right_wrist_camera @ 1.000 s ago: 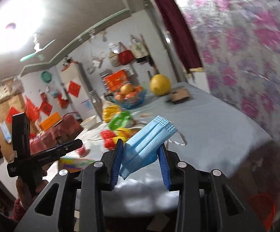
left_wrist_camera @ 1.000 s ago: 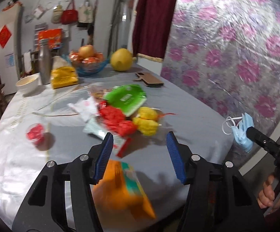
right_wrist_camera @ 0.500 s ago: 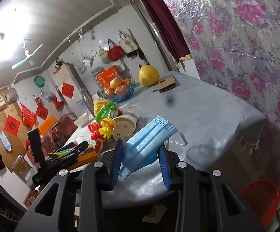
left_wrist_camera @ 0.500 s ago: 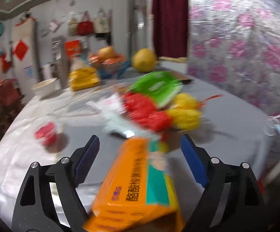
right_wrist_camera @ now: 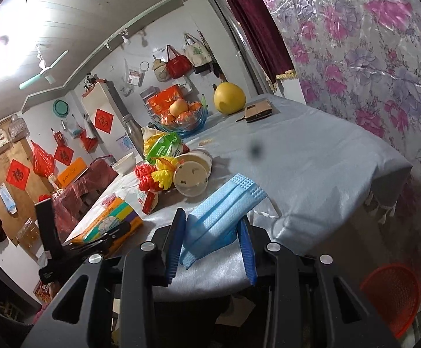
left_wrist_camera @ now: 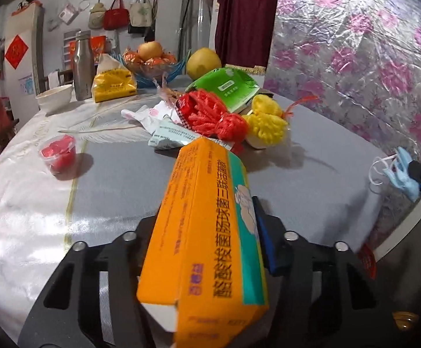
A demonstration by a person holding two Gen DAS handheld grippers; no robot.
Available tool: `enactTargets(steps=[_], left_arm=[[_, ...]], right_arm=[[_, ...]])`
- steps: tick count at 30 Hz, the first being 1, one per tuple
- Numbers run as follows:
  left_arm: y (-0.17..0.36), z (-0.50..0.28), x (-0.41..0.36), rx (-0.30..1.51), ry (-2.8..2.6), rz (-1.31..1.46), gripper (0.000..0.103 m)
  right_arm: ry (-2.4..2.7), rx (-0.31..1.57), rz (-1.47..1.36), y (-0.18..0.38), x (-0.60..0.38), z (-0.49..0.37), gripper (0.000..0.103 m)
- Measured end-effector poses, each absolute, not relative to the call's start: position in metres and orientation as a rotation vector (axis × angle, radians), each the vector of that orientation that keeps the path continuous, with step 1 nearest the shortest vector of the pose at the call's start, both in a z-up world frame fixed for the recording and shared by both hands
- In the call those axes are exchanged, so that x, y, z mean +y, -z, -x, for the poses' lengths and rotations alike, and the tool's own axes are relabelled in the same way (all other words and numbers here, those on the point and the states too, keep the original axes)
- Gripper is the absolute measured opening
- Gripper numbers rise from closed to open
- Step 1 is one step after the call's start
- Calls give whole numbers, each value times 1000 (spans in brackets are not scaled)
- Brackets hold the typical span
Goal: Collect trash
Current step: 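Lift the box with the left tool while the right tool lifts the mask toward the wastebasket, then open the left tool over the red wastebasket while the right tool releases the mask into it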
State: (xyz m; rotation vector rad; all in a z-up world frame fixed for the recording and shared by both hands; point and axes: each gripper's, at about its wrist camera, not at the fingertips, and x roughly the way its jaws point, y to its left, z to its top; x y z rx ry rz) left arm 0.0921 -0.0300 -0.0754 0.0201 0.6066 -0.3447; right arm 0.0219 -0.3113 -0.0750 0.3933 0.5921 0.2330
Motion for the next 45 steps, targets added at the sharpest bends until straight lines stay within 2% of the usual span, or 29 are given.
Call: enactTargets(steps=[7, 15, 21, 27, 29, 31, 32, 38, 42, 45], left_arm=[[47, -86, -45, 575, 435, 4, 50], [30, -75, -117, 561, 618, -94, 50], [40, -64, -185, 627, 787, -150, 50], [60, -53, -238, 692, 904, -206, 50], [67, -51, -254, 715, 932, -229, 50], [74, -48, -272, 736, 957, -252, 50], [77, -46, -279, 741, 965, -265, 50], [100, -38, -327, 786, 1026, -359, 50], [120, -36, -361, 841, 1075, -400, 51], [132, -34, -389, 867, 1096, -443, 57]], right_arm=[[-210, 557, -404, 68, -325, -14, 35], [-63, 542, -372, 66, -371, 13, 36], [84, 645, -387, 103, -428, 34, 36], [223, 822, -436, 175, -479, 43, 36], [250, 898, -456, 205, -493, 39, 41], [314, 937, -464, 228, -503, 40, 57], [341, 934, -488, 236, -510, 43, 59], [369, 837, -509, 219, -529, 53, 59], [401, 765, -531, 204, -545, 65, 66], [418, 730, -562, 199, -557, 76, 67]])
